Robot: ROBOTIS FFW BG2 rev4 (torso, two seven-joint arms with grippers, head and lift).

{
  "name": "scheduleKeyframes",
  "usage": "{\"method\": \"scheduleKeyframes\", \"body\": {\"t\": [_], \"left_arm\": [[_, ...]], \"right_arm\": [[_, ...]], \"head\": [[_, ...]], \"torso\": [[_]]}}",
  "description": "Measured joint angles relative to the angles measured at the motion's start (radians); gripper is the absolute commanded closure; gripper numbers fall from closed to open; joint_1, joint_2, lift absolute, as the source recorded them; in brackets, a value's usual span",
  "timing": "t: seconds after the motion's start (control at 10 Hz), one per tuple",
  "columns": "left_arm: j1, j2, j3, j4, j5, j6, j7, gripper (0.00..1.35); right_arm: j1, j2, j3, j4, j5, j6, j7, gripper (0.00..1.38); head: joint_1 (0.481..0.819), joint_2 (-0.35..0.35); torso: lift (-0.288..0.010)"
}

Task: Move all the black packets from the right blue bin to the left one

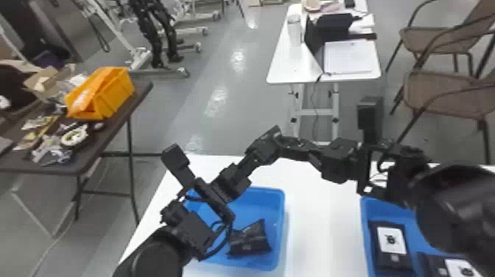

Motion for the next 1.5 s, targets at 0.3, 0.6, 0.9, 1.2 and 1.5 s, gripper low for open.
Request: {"method": "scheduleKeyframes", "body": {"t": [0.3,0.6,0.9,1.2,1.5], "left_arm": [[-0.002,0.005,-0.004,-0.002,0.054,0.05,0.039,1.22],[0.025,-0.002,-0.011,0.003,0.089,0.005,0.053,1.22],[0.04,-0.002,-0.022,0.002,0.112,-0.019,0.085,1.22],[0.059,-0.002,-0.038,-0.001,0.111,-0.096,0.092,1.22],[0.096,-0.002,-0.04,-0.006,0.039,-0.261,0.116,1.22]], "right_arm": [[0.001,0.005,0.0,0.01,-0.01,0.0,-0.002,1.28],[0.001,0.012,0.0,0.026,-0.015,-0.003,-0.002,1.28],[0.0,0.019,0.0,0.047,-0.013,-0.016,-0.001,1.15],[0.011,0.029,-0.028,0.059,0.0,-0.049,0.0,0.04],[0.1,0.047,-0.175,-0.037,0.112,-0.043,-0.006,0.25]], "head": [[0.695,0.269],[0.695,0.271],[0.695,0.273],[0.695,0.271],[0.695,0.265]], "torso": [[0.0],[0.0],[0.0],[0.0],[0.0]]}}
